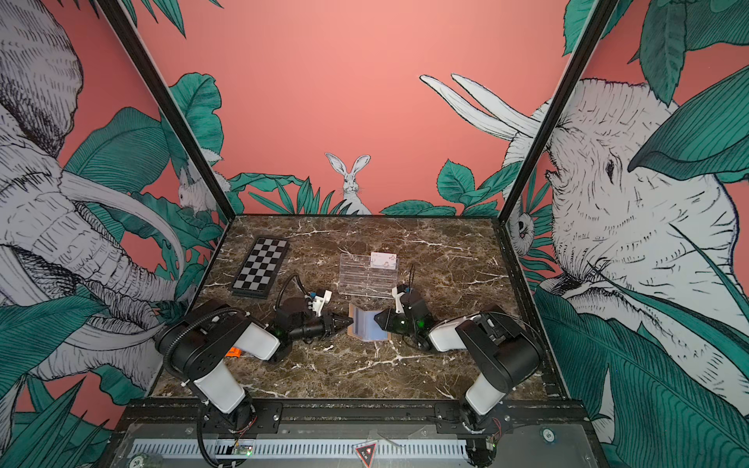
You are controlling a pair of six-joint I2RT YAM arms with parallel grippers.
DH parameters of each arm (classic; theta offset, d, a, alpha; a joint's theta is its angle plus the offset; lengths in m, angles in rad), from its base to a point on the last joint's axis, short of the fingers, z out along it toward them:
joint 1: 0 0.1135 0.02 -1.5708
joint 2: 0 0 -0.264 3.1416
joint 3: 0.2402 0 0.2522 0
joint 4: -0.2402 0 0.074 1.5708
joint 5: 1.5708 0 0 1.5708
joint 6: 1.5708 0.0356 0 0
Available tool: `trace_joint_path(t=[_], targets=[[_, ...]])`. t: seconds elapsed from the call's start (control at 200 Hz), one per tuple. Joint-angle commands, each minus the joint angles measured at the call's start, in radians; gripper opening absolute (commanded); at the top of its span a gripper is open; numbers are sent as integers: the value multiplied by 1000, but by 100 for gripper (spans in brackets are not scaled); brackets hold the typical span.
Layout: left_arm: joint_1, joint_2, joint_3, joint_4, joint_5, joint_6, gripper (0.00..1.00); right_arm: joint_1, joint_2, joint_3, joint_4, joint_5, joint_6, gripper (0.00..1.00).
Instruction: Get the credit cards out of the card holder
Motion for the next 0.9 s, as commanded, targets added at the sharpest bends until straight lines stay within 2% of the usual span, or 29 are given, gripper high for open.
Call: trace_joint_path(t=[0.0,0.21,0.465,0.665,0.785,0.895], targets=[[-4,11,2,101,12,-27,4,8,30,-10,-40,-1,-8,23],[-4,25,1,131,19,-33,1,18,22,1,-49,-6,-16,25],[-4,30,3,146,22,-36,12,29,28,17,-59,-5,-16,26],[-4,43,4,161,26,-43,16,33,34,20,-58,-6,-16,26],[-4,43,5,160,26,-39,14,34,34,24,-59,-7,-16,26],[-4,47,4,153,25,-33,7,36,34,26,-64,-7,-16,26]])
